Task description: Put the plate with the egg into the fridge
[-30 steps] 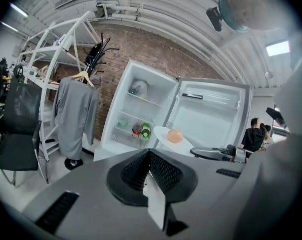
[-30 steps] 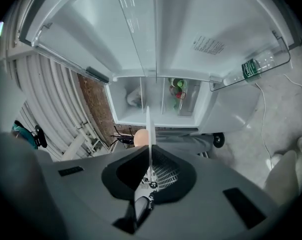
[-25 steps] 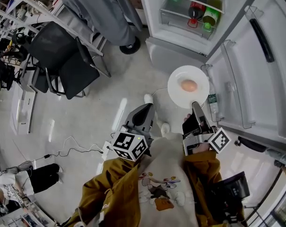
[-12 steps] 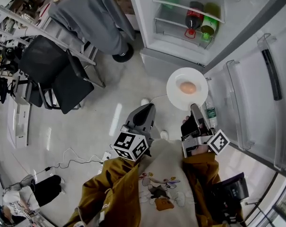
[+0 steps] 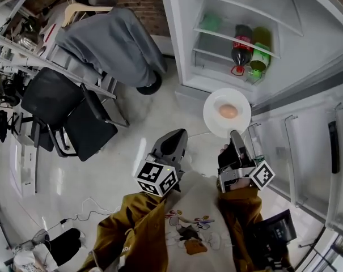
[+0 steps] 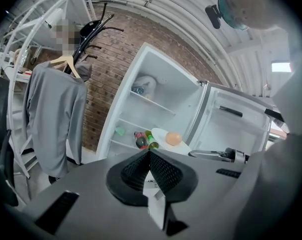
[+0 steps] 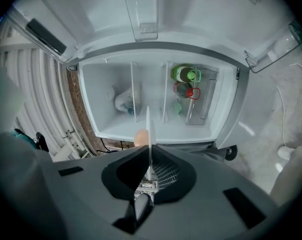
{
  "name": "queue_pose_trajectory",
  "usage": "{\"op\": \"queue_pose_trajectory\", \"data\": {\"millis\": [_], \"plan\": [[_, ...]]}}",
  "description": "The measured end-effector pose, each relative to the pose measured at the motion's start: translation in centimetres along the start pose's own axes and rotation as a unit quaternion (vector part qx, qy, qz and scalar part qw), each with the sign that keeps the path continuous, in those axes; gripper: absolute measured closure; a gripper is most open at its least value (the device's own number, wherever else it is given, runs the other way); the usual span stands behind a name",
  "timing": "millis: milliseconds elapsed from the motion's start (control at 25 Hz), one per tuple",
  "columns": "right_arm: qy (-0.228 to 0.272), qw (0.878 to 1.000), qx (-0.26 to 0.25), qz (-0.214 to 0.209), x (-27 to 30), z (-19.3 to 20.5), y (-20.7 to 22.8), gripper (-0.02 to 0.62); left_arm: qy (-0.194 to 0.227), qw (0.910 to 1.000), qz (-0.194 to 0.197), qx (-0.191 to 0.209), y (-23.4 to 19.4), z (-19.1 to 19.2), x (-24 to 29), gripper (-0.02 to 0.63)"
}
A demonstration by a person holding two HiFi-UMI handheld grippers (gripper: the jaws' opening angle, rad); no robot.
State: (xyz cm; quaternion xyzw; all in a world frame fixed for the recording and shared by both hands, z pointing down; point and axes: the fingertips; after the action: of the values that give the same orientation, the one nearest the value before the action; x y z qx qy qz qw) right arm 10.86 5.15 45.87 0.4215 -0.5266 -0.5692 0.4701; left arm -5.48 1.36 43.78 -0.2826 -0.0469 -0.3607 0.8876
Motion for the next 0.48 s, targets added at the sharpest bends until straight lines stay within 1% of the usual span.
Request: {"op": "queue_pose_trajectory", "data": {"millis": [200, 360, 480], "plan": [[0.026, 1.000, -0.005, 0.010, 4.3, 0.1, 0.0, 0.575, -0.012, 0.9996, 0.026, 0.002, -3.4, -2.5, 2.1, 0.598], [0.037, 0.999, -0.011, 0.014, 6.7, 0.5, 0.0, 0.575, -0.016, 0.9988, 0.045, 0.004, -5.1, -3.8, 3.4, 0.598], [0.042, 0.999, -0.008, 0.027, 7.5, 0.9, 0.3, 0.575, -0.021, 0.9983, 0.055, -0.003, -5.9, -4.2, 4.0, 0.598]]}}
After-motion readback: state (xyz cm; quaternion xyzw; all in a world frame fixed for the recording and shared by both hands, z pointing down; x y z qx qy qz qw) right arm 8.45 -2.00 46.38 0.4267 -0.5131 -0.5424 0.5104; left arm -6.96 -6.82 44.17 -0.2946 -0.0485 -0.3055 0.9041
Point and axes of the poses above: the fingertips, and each gripper's own axes: x forward along the fingers, y to its right, z out of its underside, and after that the axes turned 4 degrees about -x, right-handed
